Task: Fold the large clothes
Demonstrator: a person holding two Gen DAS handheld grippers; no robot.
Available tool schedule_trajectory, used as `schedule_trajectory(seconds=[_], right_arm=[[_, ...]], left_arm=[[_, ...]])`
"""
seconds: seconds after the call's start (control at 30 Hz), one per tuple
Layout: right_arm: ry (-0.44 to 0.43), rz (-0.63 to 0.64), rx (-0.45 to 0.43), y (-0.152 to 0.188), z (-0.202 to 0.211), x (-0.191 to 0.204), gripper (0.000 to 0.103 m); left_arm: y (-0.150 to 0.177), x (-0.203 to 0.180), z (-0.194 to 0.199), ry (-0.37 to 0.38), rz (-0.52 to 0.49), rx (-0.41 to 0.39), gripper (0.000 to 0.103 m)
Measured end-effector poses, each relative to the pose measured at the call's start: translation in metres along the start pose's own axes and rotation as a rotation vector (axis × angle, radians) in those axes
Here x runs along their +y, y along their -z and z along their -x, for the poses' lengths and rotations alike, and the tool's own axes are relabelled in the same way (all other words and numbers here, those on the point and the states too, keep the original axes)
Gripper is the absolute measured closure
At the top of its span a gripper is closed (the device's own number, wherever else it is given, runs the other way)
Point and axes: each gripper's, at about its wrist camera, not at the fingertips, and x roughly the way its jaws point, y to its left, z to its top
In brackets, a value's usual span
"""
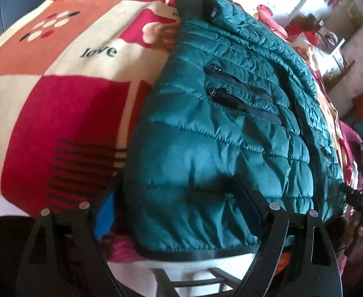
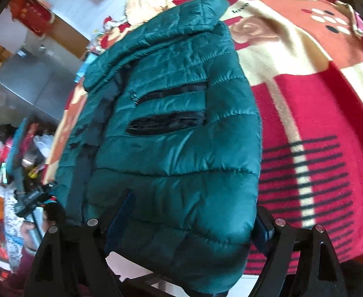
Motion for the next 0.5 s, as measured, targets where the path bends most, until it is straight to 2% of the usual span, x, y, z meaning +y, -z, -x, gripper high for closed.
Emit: schedule_trajectory(seconds=[0.13,0.23,0.33,0.5], right_arm=[[-0.085,-0.044,-0.021,-0.004,-0.0033,-0.0078,0.021],[-0.098,0.012,0.006,-0.0012,-0.005,-0.0002,0.033],[-0.118,0.048,0.02,0.0011,-0.0053,0.0005,0.038],[-0.146,0.062,0.027,-0.0003,-0.0087,-0.0038,0.038]], left_arm=[[-0.004,-0.002,-0.0034,0.003,0.014,0.014,0.018],[-0.0035,-0.0003,-0.0029,0.019,0.007,0.015,0.018],[-0.0037,-0.001,-0.0029,0.017,0.002,0.013,0.018],[-0.0011,-0.0054,-0.0034,0.006,-0.022,0.033,0.018]])
